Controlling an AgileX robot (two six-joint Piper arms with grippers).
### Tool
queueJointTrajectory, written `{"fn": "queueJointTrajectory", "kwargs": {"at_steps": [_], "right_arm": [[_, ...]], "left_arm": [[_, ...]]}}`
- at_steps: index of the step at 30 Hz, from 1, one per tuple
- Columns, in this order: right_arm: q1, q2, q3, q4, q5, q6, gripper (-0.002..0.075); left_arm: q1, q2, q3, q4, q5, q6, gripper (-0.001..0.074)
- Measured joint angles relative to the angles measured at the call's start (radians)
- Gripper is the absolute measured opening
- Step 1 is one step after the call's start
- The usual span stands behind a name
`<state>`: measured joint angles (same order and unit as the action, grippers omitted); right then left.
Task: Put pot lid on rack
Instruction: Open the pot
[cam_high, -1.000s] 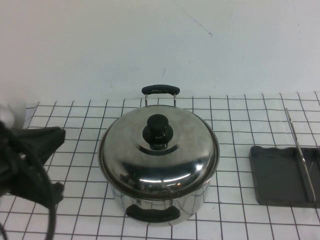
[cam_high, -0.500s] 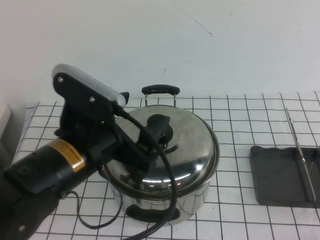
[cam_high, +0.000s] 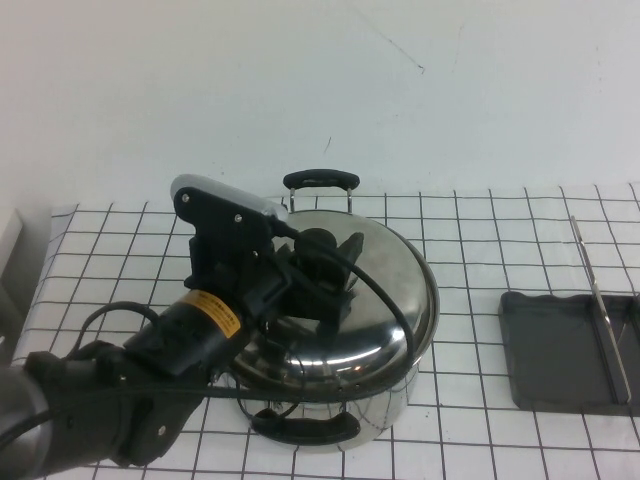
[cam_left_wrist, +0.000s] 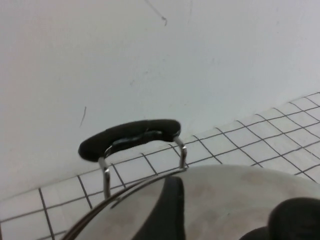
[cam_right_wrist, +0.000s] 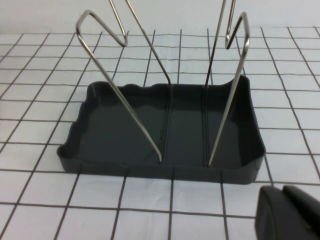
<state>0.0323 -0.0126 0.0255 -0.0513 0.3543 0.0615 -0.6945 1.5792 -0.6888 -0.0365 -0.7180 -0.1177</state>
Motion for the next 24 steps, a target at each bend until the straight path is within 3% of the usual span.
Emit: {"fn": "queueJointTrajectory", "kwargs": {"at_steps": [5, 8, 10, 15, 24], "right_arm": [[0.000, 0.000, 0.000, 0.000, 0.000, 0.000, -0.0003], [0.000, 0.000, 0.000, 0.000, 0.000, 0.000, -0.0003], [0.000, 0.000, 0.000, 0.000, 0.000, 0.000, -0.0003], [0.000, 0.000, 0.000, 0.000, 0.000, 0.001, -0.0003], [0.000, 0.000, 0.000, 0.000, 0.000, 0.001, -0.0003]], "left_arm": [[0.024, 0.050, 0.000, 0.036, -0.032, -0.097, 0.0692], [0.024, 0.055, 0.000, 0.046, -0.041, -0.114, 0.0654], [0.024, 0.055, 0.000, 0.051, -0.044, -0.119, 0.0587], [0.024, 0.055, -0.004, 0.083, -0.055, -0.121, 0.0320], [0.029, -0.028, -0.108, 0.258, 0.078, -0.120, 0.0318]]}}
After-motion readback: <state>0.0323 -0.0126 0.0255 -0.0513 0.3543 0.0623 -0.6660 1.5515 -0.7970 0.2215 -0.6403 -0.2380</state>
